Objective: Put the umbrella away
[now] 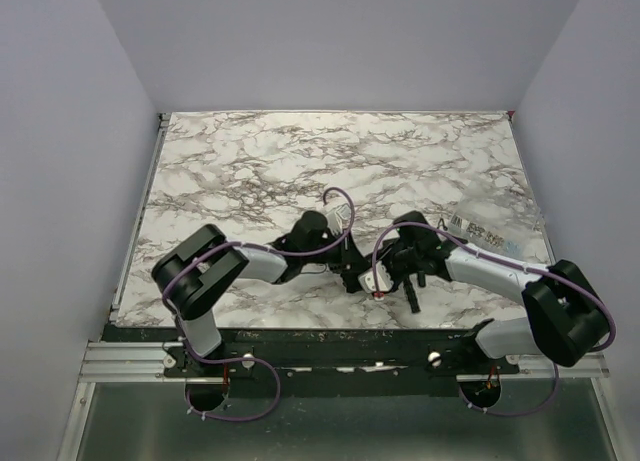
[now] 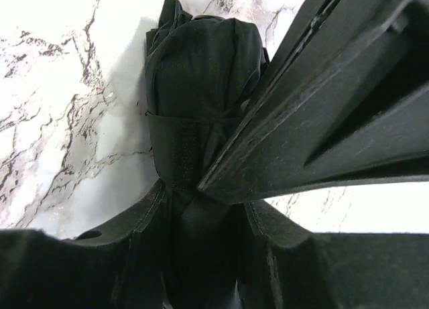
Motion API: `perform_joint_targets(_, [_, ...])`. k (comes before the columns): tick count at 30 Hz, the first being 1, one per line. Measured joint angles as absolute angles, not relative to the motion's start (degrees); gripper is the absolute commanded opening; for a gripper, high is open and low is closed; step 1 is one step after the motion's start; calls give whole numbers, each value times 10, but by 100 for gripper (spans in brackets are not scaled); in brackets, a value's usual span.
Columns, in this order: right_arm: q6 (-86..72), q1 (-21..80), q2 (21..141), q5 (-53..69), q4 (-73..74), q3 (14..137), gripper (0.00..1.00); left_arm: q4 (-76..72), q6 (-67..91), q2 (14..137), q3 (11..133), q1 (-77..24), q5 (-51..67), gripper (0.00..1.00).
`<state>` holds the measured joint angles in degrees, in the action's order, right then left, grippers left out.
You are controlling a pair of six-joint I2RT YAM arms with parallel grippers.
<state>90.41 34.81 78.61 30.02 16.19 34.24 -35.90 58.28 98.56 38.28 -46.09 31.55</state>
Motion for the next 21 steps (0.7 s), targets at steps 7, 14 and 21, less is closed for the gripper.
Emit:
perform_joint_targets(7, [904, 348, 787, 300, 162, 342, 15, -373, 592, 1008, 391, -466, 317, 0])
perform_joint_targets(14, [903, 348, 787, 300, 162, 342, 15, -376, 595, 1020, 395, -466, 317, 21])
perform_joint_targets(21, [898, 348, 788, 300, 162, 344, 16, -331, 586, 944, 372, -466, 315, 56])
